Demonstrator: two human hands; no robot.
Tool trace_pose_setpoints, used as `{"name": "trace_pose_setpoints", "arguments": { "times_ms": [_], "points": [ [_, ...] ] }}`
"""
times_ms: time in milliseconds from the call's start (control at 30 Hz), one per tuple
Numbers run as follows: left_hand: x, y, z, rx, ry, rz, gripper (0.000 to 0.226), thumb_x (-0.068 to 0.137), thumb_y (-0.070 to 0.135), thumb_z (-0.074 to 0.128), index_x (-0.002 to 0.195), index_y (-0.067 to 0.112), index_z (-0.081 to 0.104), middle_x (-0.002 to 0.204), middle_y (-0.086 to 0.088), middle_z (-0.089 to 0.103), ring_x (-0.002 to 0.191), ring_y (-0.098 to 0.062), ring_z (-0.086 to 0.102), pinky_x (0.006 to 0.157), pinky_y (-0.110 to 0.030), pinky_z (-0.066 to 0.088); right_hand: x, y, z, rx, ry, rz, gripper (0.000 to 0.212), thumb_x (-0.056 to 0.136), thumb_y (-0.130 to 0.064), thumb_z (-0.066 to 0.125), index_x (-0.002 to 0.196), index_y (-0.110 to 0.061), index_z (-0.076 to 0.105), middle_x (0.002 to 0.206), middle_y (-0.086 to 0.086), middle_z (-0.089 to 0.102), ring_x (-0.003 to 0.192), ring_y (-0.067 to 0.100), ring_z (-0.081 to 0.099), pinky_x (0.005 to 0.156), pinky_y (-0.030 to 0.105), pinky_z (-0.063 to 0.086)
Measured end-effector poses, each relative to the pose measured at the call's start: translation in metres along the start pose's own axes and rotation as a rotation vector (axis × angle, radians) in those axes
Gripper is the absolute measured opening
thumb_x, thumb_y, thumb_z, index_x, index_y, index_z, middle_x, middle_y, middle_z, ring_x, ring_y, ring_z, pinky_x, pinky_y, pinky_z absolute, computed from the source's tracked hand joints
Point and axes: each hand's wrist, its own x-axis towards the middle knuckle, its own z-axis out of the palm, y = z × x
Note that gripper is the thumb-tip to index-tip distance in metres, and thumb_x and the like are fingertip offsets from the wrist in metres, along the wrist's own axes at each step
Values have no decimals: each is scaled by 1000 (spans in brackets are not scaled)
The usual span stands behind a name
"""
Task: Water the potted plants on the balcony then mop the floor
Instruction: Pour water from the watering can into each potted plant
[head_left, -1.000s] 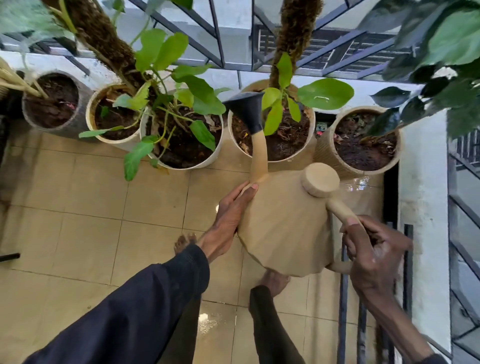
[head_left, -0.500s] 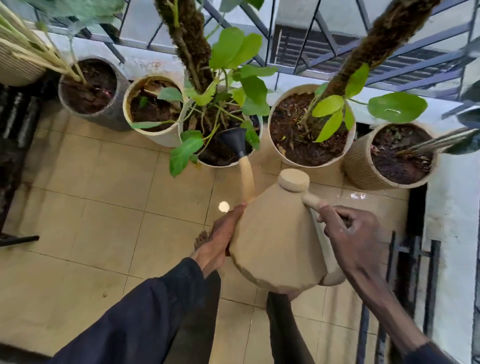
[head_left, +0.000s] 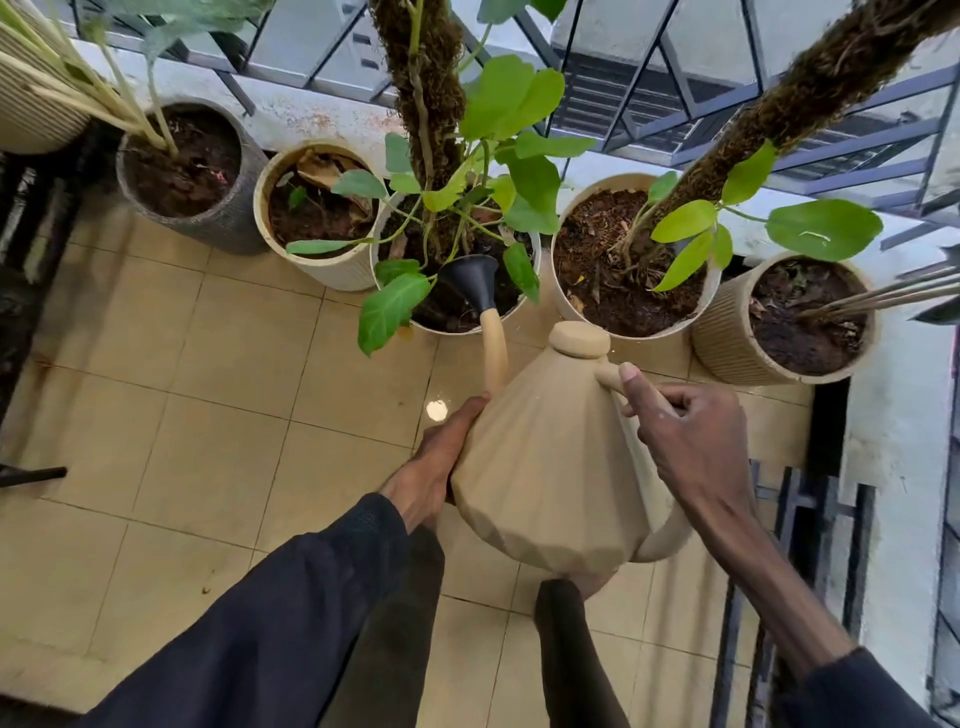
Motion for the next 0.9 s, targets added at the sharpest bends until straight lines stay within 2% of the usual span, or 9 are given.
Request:
{"name": "trace_pose_setpoints", "arguments": {
  "times_ms": [200,433,500,633,800,900],
  "points": [
    [-2,9,-3,2,-8,1,58,71,69,74,108,24,78,99,-8,80,98,-30,76,90,-43,61,7,-9,-1,-15,-15,49,71,100,-56,70,71,8,74,68,36,62,50,21,44,48,56,52],
    [-7,16,-2,11,13,-9,58,73,66,76,111,22,77,108,-12,78,105,-33,74,96,-48,58,6,-16,-3,22,3,71,57,97,-59,70,57,-18,75,59,25,62,46,19,44,45,53,50],
    [-8,17,-1,12,11,-9,59,73,65,76,111,20,77,106,-12,79,103,-33,74,93,-47,60,5,-17,-4,31,-1,77,62,92,-64,66,58,-13,75,60,29,61,47,19,43,45,54,50],
    [-9,16,-2,-3,-4,-5,57,77,64,74,110,18,77,100,-10,80,88,-27,76,71,-34,58,4,-17,-4,35,-4,74,65,91,-65,64,59,-10,75,61,31,61,47,20,43,45,54,50],
    [-10,17,1,-4,-4,-6,58,78,64,73,112,17,76,104,-13,79,104,-34,74,80,-38,61,4,-17,-6,14,-8,60,73,91,-66,62,65,1,75,64,34,60,48,19,42,47,53,50],
    [-12,17,3,-7,-2,-15,58,79,64,73,112,17,75,106,-14,79,106,-35,73,82,-39,61,4,-16,-8,18,0,54,70,90,-66,62,65,-2,76,62,30,61,47,18,43,46,49,49]
  ]
}}
